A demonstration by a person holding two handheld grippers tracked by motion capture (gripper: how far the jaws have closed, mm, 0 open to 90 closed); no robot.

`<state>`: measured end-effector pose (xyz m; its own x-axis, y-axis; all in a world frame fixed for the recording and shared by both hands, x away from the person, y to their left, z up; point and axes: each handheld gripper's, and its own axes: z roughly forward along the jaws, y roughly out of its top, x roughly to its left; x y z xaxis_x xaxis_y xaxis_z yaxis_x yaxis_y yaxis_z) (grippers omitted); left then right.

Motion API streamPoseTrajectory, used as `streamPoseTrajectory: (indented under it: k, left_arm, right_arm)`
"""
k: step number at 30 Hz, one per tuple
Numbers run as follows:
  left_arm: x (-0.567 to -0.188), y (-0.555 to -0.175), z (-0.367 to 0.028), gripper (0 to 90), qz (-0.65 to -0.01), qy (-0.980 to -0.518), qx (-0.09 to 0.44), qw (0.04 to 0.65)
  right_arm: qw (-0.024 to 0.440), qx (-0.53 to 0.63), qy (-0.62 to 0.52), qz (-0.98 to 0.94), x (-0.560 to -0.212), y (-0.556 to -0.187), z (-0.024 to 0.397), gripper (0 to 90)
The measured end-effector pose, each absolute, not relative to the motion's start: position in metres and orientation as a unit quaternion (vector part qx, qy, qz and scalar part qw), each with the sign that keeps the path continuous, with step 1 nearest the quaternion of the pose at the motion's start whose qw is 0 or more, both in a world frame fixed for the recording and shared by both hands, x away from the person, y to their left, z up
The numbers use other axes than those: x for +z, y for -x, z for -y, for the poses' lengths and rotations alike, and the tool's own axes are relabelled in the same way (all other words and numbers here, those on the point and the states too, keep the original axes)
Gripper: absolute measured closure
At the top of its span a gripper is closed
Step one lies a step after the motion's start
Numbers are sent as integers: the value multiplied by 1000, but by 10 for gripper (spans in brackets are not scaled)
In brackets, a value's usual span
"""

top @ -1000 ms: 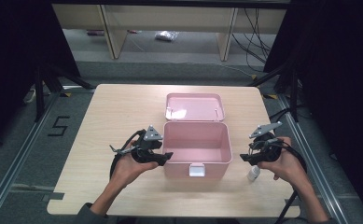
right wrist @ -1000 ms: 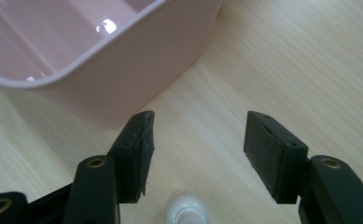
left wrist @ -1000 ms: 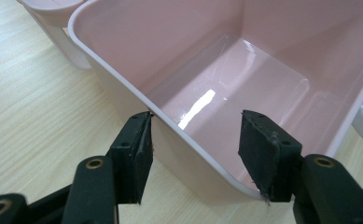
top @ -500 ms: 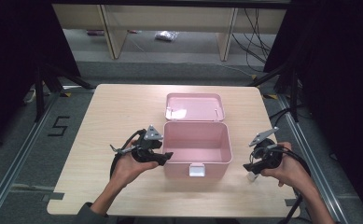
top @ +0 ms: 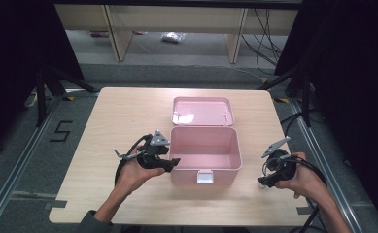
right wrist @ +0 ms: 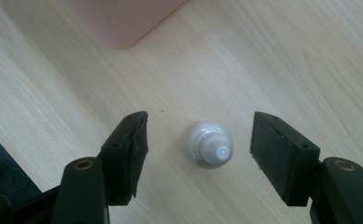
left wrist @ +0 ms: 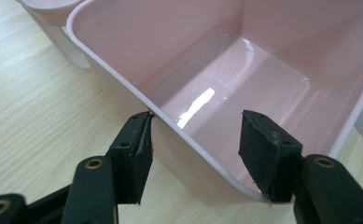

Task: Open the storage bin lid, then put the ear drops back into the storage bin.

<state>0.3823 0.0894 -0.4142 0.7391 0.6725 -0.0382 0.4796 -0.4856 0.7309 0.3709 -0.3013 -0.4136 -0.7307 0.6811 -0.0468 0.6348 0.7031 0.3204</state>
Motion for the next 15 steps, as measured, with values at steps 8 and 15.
streamPoseTrajectory:
  k: [8, 15]
  left_arm:
    - [-414, -382, -89, 438, -338, -852, 128, 378]
    - [-414, -381, -89, 440, -337, -853, 134, 375]
  right_arm:
    - [73, 113, -356, -925, -421, -376, 301, 388]
    - [66, 84, -355, -929, -433, -382, 301, 432]
